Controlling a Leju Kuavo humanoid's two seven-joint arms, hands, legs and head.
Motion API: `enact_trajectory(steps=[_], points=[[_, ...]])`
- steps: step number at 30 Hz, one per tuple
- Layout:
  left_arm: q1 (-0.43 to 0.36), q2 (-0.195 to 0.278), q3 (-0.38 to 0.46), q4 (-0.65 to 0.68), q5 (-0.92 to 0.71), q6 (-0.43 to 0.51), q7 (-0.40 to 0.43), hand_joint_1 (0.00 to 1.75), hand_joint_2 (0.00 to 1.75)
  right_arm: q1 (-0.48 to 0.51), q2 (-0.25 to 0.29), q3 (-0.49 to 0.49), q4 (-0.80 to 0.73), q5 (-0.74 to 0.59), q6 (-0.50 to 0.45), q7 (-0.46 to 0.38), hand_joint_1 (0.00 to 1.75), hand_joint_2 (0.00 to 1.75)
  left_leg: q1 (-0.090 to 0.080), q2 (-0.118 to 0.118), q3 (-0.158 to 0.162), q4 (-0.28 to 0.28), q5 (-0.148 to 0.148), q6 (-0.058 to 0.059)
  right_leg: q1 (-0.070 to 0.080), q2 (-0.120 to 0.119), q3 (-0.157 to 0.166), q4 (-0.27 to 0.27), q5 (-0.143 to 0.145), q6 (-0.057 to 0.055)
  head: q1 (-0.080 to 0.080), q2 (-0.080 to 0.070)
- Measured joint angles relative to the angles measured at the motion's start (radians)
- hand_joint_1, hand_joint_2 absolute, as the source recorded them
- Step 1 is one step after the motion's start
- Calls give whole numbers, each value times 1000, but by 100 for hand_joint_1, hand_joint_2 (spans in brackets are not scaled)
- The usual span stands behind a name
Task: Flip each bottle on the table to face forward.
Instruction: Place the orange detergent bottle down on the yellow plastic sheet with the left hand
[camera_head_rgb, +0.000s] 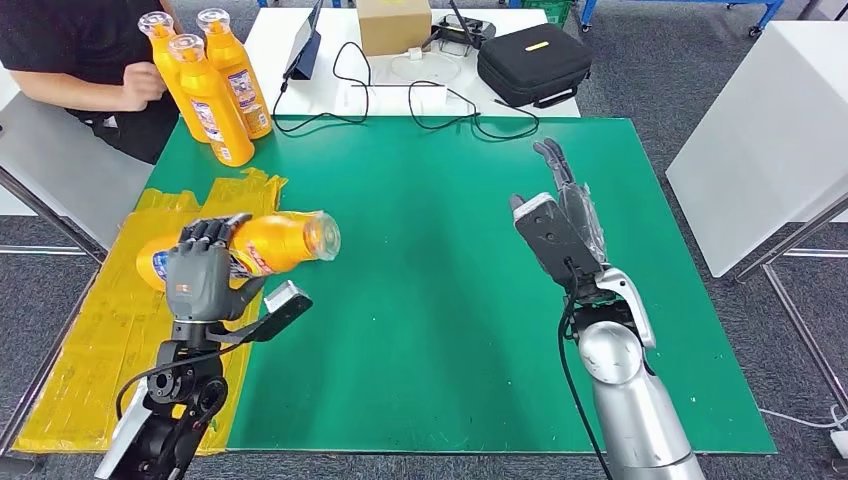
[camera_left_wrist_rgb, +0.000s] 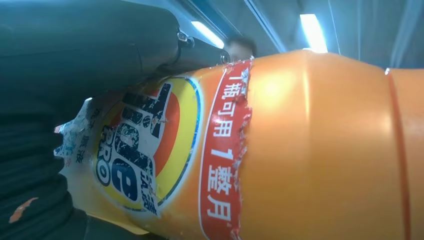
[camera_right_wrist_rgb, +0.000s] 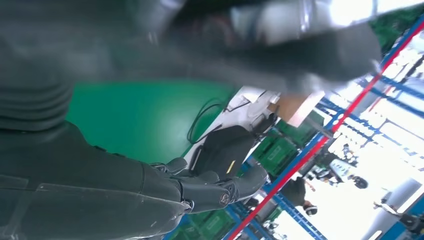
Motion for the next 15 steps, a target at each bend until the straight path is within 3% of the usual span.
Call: enact_trajectory(steps=[6, 7, 10, 11, 15], points=[[11, 23, -29, 211, -107, -29, 29, 175, 175, 11, -27, -1, -25, -49, 19, -20, 0, 0, 0, 0, 0, 0, 0, 0, 0, 1, 0, 0, 0, 0, 0, 0], [10, 26, -37, 247, -122, -38, 35, 133, 175, 12, -31, 0, -26, -56, 20, -21, 0, 0, 0, 0, 0, 0, 0, 0, 0, 1, 0, 0, 0, 0, 0, 0], [-3, 34, -56, 351, -163, -54, 63, 2, 44, 16, -43, 0, -26, -74, 22, -24, 0, 0, 0, 0, 0, 0, 0, 0, 0, 0, 0, 0, 0, 0, 0, 0], [-13, 37, -61, 380, -175, -50, 79, 0, 0, 19, -47, 0, -27, -77, 24, -25, 0, 0, 0, -1, 0, 0, 0, 0, 0, 0, 1, 0, 0, 0, 0, 0], [-57, 51, -66, 466, -195, -28, 133, 0, 0, 34, -59, 2, -30, -87, 31, -27, 0, 0, 0, -2, 3, 0, 0, 0, 0, -1, 4, 0, 0, 0, 0, 0]])
